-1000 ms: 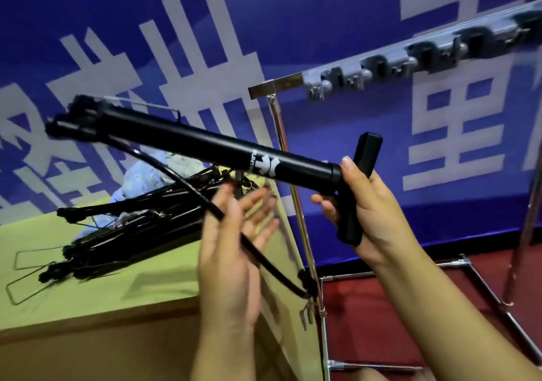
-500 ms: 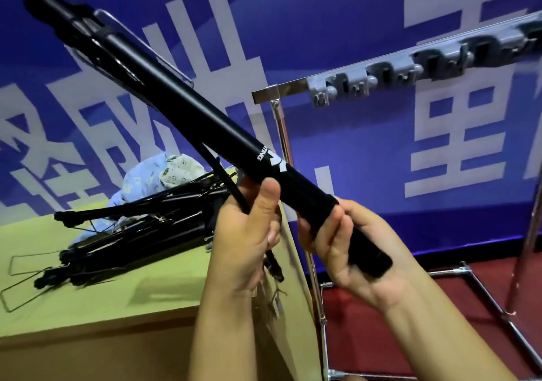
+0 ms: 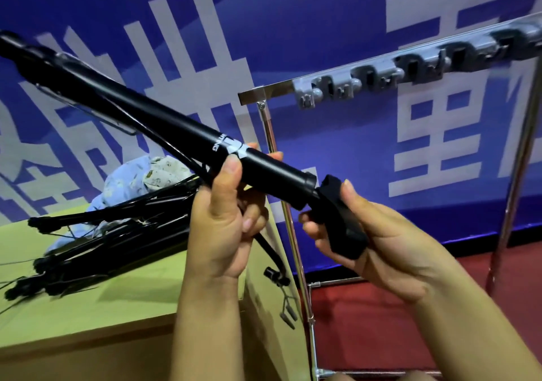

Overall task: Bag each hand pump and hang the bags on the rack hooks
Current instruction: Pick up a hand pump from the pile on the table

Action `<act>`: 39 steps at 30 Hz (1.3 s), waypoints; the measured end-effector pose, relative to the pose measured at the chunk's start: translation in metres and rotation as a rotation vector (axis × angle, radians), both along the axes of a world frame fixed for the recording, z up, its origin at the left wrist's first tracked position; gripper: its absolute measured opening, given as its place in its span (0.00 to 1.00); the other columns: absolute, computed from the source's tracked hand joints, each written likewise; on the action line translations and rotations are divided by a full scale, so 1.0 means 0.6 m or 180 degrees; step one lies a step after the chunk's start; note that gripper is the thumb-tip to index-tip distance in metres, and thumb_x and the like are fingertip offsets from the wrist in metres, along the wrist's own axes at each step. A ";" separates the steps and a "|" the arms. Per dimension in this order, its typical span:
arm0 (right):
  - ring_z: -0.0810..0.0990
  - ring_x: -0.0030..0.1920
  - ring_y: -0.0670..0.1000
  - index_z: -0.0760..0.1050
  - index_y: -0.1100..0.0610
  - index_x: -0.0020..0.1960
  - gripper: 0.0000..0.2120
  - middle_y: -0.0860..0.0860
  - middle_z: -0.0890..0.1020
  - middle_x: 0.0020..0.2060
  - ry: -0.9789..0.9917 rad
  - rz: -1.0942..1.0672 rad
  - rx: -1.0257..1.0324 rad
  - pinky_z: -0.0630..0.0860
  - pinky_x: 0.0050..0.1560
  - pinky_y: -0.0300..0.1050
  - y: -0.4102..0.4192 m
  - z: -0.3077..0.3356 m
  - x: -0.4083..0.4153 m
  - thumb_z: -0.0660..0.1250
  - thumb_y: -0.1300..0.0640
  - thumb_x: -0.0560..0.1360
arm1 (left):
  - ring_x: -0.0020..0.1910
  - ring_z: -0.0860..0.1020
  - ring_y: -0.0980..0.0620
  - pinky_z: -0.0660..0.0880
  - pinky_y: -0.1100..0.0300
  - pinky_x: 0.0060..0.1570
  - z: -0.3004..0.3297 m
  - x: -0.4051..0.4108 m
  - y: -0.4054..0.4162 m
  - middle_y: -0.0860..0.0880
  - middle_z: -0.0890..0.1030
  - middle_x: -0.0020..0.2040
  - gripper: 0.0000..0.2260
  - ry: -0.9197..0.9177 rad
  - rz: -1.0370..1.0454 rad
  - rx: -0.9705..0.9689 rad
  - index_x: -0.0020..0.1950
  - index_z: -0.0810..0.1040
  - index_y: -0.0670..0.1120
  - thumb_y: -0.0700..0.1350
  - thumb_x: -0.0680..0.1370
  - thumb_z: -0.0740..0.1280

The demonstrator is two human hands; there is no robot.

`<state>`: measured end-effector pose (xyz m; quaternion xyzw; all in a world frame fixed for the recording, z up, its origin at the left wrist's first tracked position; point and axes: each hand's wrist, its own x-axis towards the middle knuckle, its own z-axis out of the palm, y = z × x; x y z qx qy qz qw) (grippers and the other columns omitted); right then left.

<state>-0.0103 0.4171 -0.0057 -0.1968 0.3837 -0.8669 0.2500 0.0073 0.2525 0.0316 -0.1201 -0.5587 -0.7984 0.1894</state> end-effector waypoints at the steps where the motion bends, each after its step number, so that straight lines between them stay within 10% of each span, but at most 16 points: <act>1: 0.85 0.37 0.49 0.85 0.58 0.40 0.19 0.57 0.85 0.39 0.0134 -0.0250 0.0254 0.81 0.35 0.40 0.002 0.000 0.001 0.66 0.43 0.65 | 0.16 0.60 0.62 0.57 0.71 0.17 0.002 -0.002 0.002 0.44 0.84 0.44 0.15 0.0007 0.0053 0.0011 0.48 0.75 0.41 0.52 0.74 0.61; 4: 0.83 0.51 0.45 0.77 0.47 0.52 0.08 0.52 0.81 0.53 0.1029 -0.1387 0.1250 0.80 0.45 0.37 0.007 -0.014 0.004 0.66 0.50 0.74 | 0.16 0.60 0.61 0.57 0.72 0.17 0.018 -0.007 0.009 0.41 0.80 0.44 0.15 0.0017 0.0215 0.0048 0.45 0.73 0.41 0.53 0.74 0.64; 7: 0.63 0.68 0.34 0.57 0.28 0.63 0.32 0.36 0.65 0.68 0.2564 -0.1907 0.2173 0.66 0.64 0.34 0.020 -0.024 0.005 0.69 0.43 0.65 | 0.16 0.59 0.61 0.57 0.71 0.16 0.038 -0.008 0.005 0.38 0.72 0.43 0.14 -0.0065 0.0333 -0.0089 0.43 0.71 0.43 0.54 0.72 0.65; 9: 0.70 0.64 0.35 0.59 0.27 0.62 0.33 0.32 0.71 0.61 0.2763 -0.1592 0.1996 0.66 0.61 0.29 0.016 -0.011 0.010 0.70 0.39 0.61 | 0.16 0.59 0.61 0.57 0.71 0.16 0.046 -0.008 0.012 0.40 0.72 0.36 0.14 -0.0160 0.0216 -0.0351 0.42 0.71 0.43 0.53 0.71 0.64; 15: 0.78 0.32 0.46 0.66 0.43 0.61 0.31 0.46 0.79 0.33 0.2248 -0.1958 0.0561 0.75 0.34 0.39 -0.033 -0.026 0.006 0.66 0.30 0.64 | 0.20 0.61 0.59 0.57 0.68 0.19 0.041 -0.018 0.049 0.44 0.65 0.33 0.11 -0.0470 -0.0196 -0.0850 0.47 0.70 0.41 0.49 0.80 0.59; 22: 0.69 0.32 0.50 0.67 0.43 0.66 0.32 0.48 0.71 0.31 0.1833 -0.1871 -0.0244 0.68 0.35 0.47 -0.042 -0.030 -0.005 0.63 0.30 0.67 | 0.27 0.72 0.55 0.72 0.61 0.30 -0.043 0.035 0.066 0.50 0.76 0.34 0.09 -0.0097 0.0429 -0.0432 0.52 0.78 0.43 0.44 0.74 0.64; 30: 0.65 0.21 0.36 0.73 0.41 0.59 0.37 0.42 0.67 0.24 0.1430 -0.0824 -0.0880 0.63 0.22 0.29 -0.070 -0.025 0.006 0.68 0.26 0.54 | 0.36 0.80 0.59 0.81 0.54 0.39 -0.050 0.073 0.087 0.54 0.81 0.35 0.14 0.0174 0.0639 -0.1530 0.56 0.75 0.73 0.53 0.77 0.62; 39: 0.68 0.19 0.37 0.69 0.45 0.62 0.40 0.42 0.72 0.24 0.1309 -0.0817 -0.0873 0.66 0.21 0.28 -0.069 -0.023 0.013 0.69 0.27 0.55 | 0.38 0.83 0.53 0.82 0.55 0.44 -0.034 0.080 0.067 0.45 0.82 0.38 0.21 -0.0219 0.0098 -0.1630 0.63 0.71 0.68 0.51 0.72 0.62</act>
